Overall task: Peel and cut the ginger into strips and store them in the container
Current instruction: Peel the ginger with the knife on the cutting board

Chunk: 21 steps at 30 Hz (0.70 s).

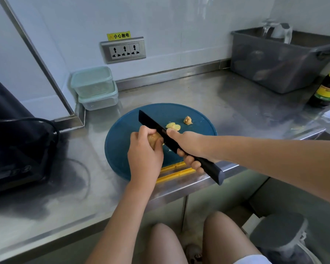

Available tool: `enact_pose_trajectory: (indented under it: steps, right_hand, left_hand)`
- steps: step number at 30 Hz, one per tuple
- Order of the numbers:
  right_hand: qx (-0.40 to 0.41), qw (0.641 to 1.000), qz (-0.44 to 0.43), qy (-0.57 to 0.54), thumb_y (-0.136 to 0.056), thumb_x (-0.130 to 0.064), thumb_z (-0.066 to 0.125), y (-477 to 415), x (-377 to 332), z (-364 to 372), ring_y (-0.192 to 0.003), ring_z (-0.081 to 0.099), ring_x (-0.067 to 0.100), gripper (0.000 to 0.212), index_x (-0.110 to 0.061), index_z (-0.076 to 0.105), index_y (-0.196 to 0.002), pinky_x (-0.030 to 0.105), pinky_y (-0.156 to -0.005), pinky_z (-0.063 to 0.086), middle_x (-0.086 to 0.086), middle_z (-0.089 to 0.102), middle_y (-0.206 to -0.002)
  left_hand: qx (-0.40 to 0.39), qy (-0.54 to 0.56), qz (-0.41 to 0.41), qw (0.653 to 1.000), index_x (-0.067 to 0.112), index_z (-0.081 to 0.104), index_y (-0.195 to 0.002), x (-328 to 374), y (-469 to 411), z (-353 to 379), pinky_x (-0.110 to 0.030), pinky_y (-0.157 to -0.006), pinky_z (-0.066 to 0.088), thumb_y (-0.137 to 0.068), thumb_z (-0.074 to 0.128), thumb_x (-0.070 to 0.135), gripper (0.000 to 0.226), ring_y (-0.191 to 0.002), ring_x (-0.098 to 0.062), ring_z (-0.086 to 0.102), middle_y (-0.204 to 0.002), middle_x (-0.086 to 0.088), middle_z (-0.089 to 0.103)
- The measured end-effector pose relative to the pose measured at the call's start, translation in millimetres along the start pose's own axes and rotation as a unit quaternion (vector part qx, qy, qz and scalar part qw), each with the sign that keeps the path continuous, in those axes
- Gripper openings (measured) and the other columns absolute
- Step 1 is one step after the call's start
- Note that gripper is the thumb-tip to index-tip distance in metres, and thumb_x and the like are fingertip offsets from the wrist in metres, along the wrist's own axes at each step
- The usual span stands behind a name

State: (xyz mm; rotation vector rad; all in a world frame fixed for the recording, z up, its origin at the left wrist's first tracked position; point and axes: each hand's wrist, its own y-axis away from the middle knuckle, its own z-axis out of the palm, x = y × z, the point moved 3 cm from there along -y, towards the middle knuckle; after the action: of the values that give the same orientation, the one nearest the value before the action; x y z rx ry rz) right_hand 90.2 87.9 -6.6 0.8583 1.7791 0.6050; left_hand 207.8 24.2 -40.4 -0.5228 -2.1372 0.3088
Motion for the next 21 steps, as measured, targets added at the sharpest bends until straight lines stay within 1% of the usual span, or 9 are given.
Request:
enact_pose_trajectory:
  steps: [6, 12, 17, 21]
  right_hand:
    - [0.014, 1.0, 0.006, 0.012, -0.088, -0.077, 0.029, 0, -5, -3, -0.033, 0.031, 0.013, 0.064, -0.018, 0.039, -0.064, 0.018, -0.04, 0.031, -0.002, 0.037, -0.045]
    - [0.023, 0.999, -0.012, 0.038, -0.091, -0.073, 0.025, -8, -24, 2, -0.032, 0.03, 0.013, 0.064, -0.018, 0.037, -0.06, 0.016, -0.039, 0.032, -0.002, 0.036, -0.043]
    - [0.021, 0.998, -0.026, 0.045, -0.094, -0.069, 0.024, -17, -39, 6, -0.031, 0.029, 0.012, 0.063, -0.018, 0.036, -0.06, 0.015, -0.038, 0.032, -0.003, 0.035, -0.041]
    - [0.017, 0.998, -0.036, 0.052, -0.095, -0.068, 0.023, -22, -47, 10, -0.031, 0.029, 0.012, 0.062, -0.017, 0.036, -0.06, 0.016, -0.039, 0.032, -0.003, 0.035, -0.041]
  left_hand:
    - [0.007, -0.01, 0.017, 1.0, 0.017, 0.054, -0.105, 0, 0, 2, -0.008, -0.059, 0.034, -0.088, 0.065, 0.021, 0.021, -0.079, -0.01, 0.05, -0.102, -0.002, 0.053]
    - [0.013, -0.014, 0.017, 1.0, 0.015, 0.054, -0.104, 0, 2, 3, -0.008, -0.06, 0.034, -0.088, 0.064, 0.02, 0.02, -0.077, -0.008, 0.048, -0.097, 0.002, 0.049]
    - [0.01, -0.016, 0.008, 1.0, 0.016, 0.054, -0.106, -1, 0, 5, -0.018, -0.067, 0.041, -0.089, 0.063, 0.02, 0.02, -0.082, -0.012, 0.052, -0.099, -0.001, 0.052]
    - [0.004, -0.006, 0.006, 1.0, 0.015, 0.055, -0.106, -2, 1, 4, -0.02, -0.068, 0.043, -0.089, 0.063, 0.021, 0.02, -0.083, -0.014, 0.054, -0.1, -0.003, 0.053]
